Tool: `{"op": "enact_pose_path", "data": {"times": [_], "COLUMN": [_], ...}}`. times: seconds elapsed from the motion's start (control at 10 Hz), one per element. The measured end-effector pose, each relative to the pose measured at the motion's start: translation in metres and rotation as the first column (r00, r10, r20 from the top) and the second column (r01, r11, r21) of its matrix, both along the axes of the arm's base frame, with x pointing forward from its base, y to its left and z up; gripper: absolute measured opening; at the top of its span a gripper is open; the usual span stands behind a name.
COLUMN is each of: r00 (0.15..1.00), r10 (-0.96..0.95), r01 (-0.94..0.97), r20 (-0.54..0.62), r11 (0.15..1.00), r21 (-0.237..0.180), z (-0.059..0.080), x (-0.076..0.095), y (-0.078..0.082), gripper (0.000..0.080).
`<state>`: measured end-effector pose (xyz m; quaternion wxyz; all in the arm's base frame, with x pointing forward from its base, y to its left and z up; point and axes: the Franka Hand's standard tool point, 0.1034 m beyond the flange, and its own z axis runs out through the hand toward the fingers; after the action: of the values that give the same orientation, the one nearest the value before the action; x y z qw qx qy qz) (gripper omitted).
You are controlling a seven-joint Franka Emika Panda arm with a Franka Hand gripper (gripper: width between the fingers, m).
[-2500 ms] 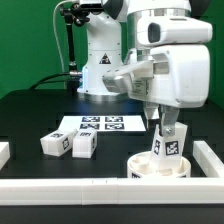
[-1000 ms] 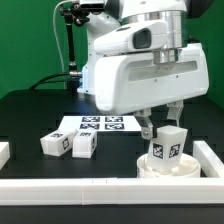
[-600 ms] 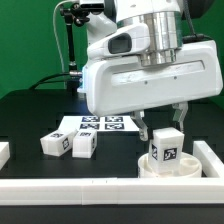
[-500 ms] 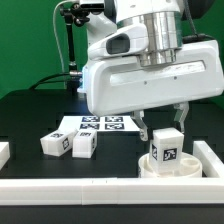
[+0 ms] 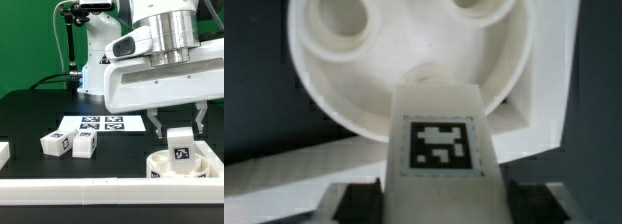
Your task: Assemble stool
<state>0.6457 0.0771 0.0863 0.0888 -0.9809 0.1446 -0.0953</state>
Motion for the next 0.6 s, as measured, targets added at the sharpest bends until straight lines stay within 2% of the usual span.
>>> {"op": "enact_pose_path", "data": {"times": [0.4,0.6], "r00": [0.971,0.911], "r10": [-0.233,-0.404], "r01": [0.236,0.411], "r20": [-0.046,-0.085], "r11": [0.969,0.904], "r21": [0.074,0.116], "z": [-0.0001,-0.0015], "x": [-0.0004,-0.0042], "y": [0.0030,0.0091], "gripper": [0.0340,0.0340]}}
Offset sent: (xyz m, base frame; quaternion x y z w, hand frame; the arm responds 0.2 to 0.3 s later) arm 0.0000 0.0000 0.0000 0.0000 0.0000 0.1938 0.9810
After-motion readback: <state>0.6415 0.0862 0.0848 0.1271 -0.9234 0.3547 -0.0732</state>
